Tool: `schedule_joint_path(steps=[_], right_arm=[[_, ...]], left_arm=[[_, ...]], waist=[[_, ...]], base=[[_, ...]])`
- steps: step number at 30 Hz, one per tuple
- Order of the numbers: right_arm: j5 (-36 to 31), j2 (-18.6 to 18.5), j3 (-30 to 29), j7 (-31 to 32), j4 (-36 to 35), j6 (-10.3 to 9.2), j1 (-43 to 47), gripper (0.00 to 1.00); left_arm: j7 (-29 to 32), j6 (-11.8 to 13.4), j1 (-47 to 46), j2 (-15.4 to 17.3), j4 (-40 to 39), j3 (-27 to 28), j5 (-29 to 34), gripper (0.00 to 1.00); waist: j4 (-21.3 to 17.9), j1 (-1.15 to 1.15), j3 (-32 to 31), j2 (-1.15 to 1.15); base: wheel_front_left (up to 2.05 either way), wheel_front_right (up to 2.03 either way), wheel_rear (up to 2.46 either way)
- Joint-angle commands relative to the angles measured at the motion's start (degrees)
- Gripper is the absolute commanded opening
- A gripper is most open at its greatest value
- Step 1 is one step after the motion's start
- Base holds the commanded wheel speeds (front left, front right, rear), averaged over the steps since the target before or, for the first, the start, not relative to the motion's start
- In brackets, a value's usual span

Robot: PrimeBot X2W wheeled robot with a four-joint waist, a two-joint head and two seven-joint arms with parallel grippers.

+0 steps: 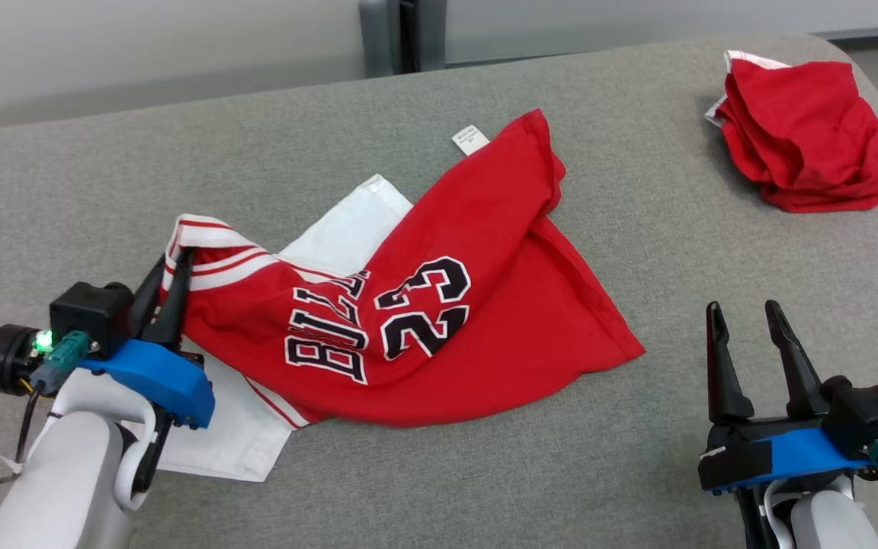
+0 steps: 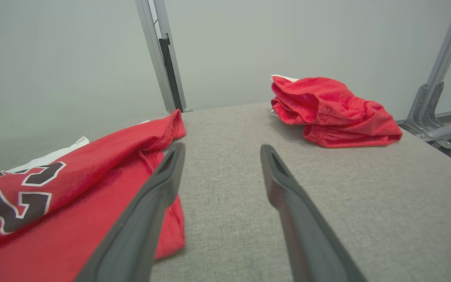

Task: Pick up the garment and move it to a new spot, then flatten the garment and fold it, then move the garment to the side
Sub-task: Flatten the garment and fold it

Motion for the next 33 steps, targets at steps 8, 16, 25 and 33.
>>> schedule_joint_path(steps=[8, 16, 25, 33], right_arm=[[0.28, -0.08, -0.38, -0.27, -0.29, -0.05, -1.54, 1.00], [-0.24, 0.19, -0.50, -0.27, 0.26, -0.04, -1.41, 1.00], [-0.40, 0.26, -0.44, -0.27, -0.28, -0.05, -0.01, 1.00], [-0.65, -0.04, 0.74, -0.27, -1.23, -0.04, 1.85, 1.00]], left_arm=[[-6.78, -0.58, -4.24, -0.48, 10.47, 0.70, -0.32, 0.00], [-10.38, 0.28, -3.82, -2.66, 14.65, 2.11, 0.28, 1.00], [-10.38, 2.04, 4.72, -5.03, 0.75, 8.12, 3.81, 1.00], [-10.39, 1.62, 14.47, -8.47, -8.19, 12.31, 6.87, 1.00]], waist=[[-3.02, 0.00, 3.55, 0.00], [-1.73, 0.00, 2.02, 0.00], [0.87, 0.00, -1.50, 0.00], [3.33, 0.00, -5.33, 0.00]], base=[[0.00, 0.00, 0.00], [0.00, 0.00, 0.00], [0.00, 0.00, 0.00], [0.00, 0.00, 0.00]])
